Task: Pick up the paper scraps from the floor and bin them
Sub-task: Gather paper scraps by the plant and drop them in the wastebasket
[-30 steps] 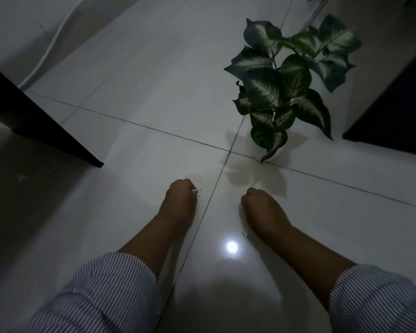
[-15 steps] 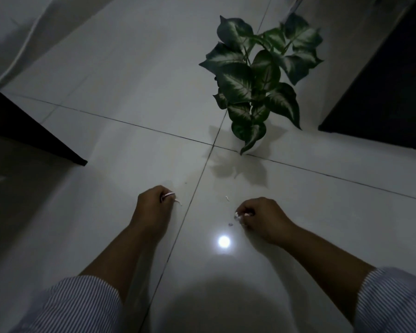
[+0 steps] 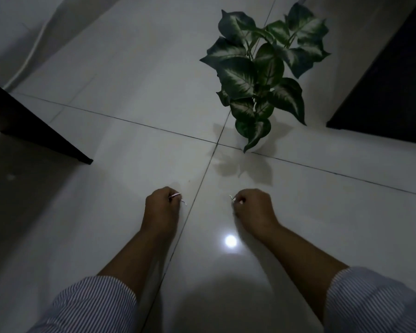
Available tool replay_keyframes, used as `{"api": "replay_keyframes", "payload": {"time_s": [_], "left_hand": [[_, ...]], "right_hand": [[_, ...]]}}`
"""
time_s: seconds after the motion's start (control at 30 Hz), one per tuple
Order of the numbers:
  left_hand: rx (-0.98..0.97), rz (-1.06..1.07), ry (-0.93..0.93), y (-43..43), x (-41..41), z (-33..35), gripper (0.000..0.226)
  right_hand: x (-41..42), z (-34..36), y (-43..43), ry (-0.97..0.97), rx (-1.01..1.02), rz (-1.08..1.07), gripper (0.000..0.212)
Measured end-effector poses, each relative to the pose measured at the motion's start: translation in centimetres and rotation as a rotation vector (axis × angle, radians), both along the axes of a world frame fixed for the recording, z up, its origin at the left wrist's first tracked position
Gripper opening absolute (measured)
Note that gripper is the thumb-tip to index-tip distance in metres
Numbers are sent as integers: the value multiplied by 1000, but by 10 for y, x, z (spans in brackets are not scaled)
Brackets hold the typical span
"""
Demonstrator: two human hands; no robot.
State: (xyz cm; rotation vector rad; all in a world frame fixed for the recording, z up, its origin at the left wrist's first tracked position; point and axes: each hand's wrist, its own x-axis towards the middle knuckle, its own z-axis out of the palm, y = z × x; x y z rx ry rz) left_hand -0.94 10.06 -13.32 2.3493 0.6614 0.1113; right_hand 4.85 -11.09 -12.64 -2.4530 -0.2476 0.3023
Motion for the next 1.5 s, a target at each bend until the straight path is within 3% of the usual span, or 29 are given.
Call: {"api": "replay_keyframes", "payload": {"time_s": [0.17,0.33,0.53,0.63,0.7,0.83,1.0,1.17,1.23,1.4,1.5], "left_hand": [[2,51,-2,-2,5,-1,12],[-28,85,-4,0,7,-5,13],[-22,96,8,2,7,-7,14],[-12,76,25,0,7,-3,13],[-34,78,76,1,9,3,14],[-292,144,246,3,25,27,24],[-737,223,270,-32,39,42,20],[-836,96,310,-112,65,53,17],[-789,25,315,-140,73,52,17],[-248,-134,184,-157,75,38,15],[-42,-203,118,-143,59,20,12]], "right_hand": [[23,1,1,49,72,-155,14],[25,0,15,100,36,-88,13],[13,0,39,34,-322,211,14],[15,2,43,90,-363,245,14],[29,3,33,235,-196,50,8],[39,24,-16,637,403,-466,7],[43,50,-70,621,716,-753,3],[41,86,-157,550,840,-929,8],[36,90,-187,534,817,-964,6],[11,94,-248,459,759,-1016,12],[-6,91,-277,450,686,-1048,12]]}}
